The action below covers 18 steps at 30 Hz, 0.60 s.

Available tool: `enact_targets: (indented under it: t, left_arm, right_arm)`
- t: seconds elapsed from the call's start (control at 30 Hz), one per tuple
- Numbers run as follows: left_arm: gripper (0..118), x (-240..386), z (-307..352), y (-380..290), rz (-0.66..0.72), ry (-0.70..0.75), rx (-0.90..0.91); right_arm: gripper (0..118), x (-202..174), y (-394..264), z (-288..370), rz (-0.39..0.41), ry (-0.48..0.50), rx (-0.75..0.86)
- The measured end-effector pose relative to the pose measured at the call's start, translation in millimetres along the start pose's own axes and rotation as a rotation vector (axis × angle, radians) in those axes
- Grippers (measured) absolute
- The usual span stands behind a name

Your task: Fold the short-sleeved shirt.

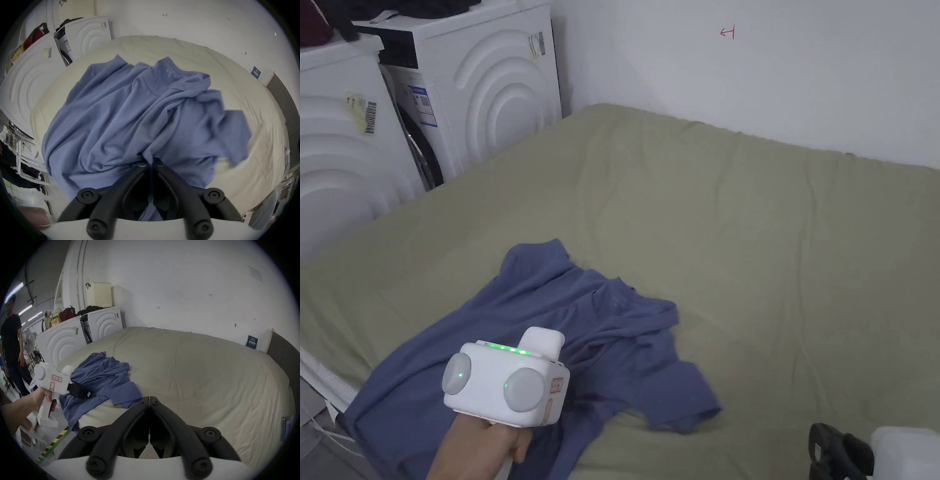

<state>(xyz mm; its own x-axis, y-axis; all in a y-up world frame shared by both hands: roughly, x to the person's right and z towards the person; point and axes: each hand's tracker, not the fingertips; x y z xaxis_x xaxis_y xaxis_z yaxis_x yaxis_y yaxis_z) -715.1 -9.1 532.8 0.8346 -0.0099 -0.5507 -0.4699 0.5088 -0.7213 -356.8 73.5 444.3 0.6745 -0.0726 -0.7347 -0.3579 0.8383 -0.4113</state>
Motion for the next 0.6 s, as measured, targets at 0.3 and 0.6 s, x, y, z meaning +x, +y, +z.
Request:
enact_targets:
  t: [0.3, 0.6]
  left_arm:
    - [0, 14, 34, 15, 0.079, -0.093, 0.075]
    - [0, 99, 68, 63, 0.016, -0.205, 0.201]
  right_arm:
    - [0, 29, -16, 54, -0.036, -0.102, 0.042]
    - [0, 75, -23, 117, -0.073, -0.268, 0.117]
